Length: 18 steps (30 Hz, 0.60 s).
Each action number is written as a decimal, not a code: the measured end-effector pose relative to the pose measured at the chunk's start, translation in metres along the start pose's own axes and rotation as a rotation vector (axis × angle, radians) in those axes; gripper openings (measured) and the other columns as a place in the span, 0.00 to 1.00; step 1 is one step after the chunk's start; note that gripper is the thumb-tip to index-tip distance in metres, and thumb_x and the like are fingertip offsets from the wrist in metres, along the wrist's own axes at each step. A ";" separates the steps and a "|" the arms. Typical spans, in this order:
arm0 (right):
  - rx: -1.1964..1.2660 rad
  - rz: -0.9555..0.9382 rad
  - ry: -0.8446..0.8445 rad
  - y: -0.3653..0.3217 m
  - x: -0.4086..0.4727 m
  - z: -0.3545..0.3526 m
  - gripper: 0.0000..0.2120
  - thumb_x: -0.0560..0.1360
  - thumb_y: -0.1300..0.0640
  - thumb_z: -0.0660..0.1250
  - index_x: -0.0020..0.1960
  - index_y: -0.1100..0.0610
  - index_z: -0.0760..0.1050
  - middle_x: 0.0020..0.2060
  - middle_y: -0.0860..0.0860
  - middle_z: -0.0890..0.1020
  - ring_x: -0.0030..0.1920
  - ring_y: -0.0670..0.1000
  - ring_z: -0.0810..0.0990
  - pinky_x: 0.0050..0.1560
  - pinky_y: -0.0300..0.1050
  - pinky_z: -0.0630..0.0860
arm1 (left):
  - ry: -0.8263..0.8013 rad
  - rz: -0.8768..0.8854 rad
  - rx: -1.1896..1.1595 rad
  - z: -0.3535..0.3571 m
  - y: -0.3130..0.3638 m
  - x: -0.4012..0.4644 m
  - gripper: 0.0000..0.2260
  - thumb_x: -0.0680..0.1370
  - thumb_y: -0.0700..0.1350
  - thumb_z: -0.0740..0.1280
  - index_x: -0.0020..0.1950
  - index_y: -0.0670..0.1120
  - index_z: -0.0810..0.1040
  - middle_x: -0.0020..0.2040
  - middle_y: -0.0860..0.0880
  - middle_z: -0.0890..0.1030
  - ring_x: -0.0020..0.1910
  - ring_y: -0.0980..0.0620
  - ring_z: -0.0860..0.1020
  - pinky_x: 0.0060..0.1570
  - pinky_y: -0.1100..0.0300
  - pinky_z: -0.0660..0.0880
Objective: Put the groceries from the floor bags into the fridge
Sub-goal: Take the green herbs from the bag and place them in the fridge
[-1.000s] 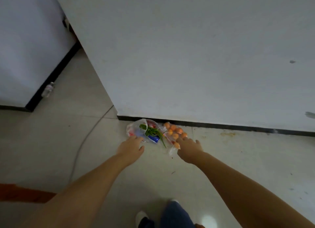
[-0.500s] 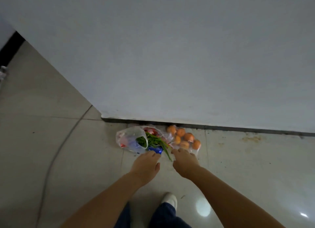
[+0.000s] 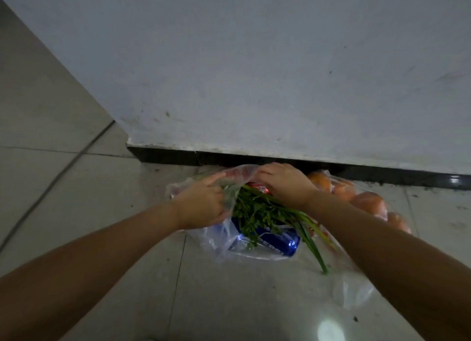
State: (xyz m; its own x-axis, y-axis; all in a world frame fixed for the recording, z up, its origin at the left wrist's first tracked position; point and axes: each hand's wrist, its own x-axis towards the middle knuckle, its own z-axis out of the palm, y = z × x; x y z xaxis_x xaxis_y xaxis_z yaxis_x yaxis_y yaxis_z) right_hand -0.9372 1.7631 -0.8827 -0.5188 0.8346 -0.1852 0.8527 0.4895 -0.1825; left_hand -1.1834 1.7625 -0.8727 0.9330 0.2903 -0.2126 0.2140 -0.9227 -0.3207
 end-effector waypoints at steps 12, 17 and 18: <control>0.116 -0.108 0.219 -0.018 0.007 0.000 0.15 0.76 0.49 0.58 0.46 0.55 0.80 0.38 0.52 0.80 0.36 0.54 0.80 0.31 0.42 0.77 | -0.402 -0.445 -0.084 0.039 -0.050 -0.032 0.28 0.79 0.62 0.47 0.45 0.52 0.85 0.49 0.51 0.82 0.57 0.50 0.74 0.73 0.41 0.45; 0.239 -0.029 0.009 -0.024 0.014 0.004 0.16 0.80 0.58 0.56 0.66 0.54 0.74 0.58 0.55 0.81 0.53 0.56 0.80 0.53 0.47 0.75 | -0.547 -0.696 -0.080 0.026 -0.050 -0.014 0.24 0.76 0.63 0.57 0.62 0.50 0.77 0.73 0.47 0.64 0.74 0.45 0.56 0.69 0.33 0.38; 0.316 0.054 -0.027 -0.020 0.017 0.003 0.20 0.80 0.61 0.55 0.71 0.52 0.68 0.63 0.55 0.77 0.58 0.56 0.77 0.57 0.45 0.71 | -0.574 -0.727 -0.072 0.019 -0.050 -0.012 0.21 0.77 0.60 0.59 0.64 0.50 0.76 0.74 0.46 0.62 0.75 0.44 0.54 0.68 0.31 0.38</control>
State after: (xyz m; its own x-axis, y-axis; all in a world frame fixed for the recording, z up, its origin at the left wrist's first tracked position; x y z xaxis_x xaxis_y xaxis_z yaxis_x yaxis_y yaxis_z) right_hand -0.9632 1.7671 -0.8852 -0.4785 0.8481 -0.2274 0.8196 0.3384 -0.4623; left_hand -1.2112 1.8101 -0.8715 0.2803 0.8670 -0.4120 0.7256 -0.4723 -0.5004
